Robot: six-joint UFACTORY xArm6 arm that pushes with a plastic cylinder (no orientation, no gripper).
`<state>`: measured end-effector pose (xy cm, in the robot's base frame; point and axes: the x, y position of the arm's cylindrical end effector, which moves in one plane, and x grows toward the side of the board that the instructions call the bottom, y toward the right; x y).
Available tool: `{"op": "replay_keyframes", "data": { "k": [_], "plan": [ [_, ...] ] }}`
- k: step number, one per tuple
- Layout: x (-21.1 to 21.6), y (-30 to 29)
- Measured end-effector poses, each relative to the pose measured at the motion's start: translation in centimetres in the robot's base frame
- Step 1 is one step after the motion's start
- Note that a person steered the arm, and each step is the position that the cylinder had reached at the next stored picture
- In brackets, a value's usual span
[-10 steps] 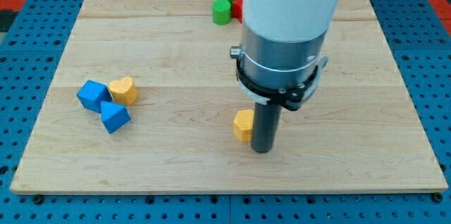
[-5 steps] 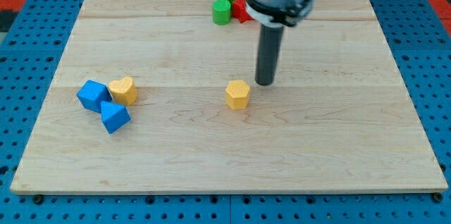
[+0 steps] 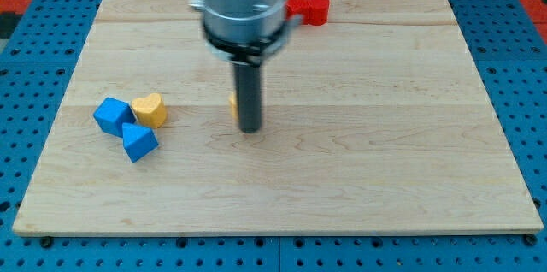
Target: Push the yellow hexagon into the yellow heart
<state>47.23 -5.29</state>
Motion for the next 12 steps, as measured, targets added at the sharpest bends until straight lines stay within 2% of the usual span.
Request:
{"op": "replay_keyframes", "data": {
  "k": [2,3,4,5,6,7,9,10,11,12],
  "plan": [
    [-2.2,2.9],
    [-4.6,0.8],
    [-4.6,-1.7],
    [-7.6,-1.7],
    [-8.5,-6.2],
    [-7.0,-6.9],
    [-5.6,-3.3],
    [-10.4,-4.1],
    [-10.6,-11.5],
    [-8.8,-10.8]
  ]
}}
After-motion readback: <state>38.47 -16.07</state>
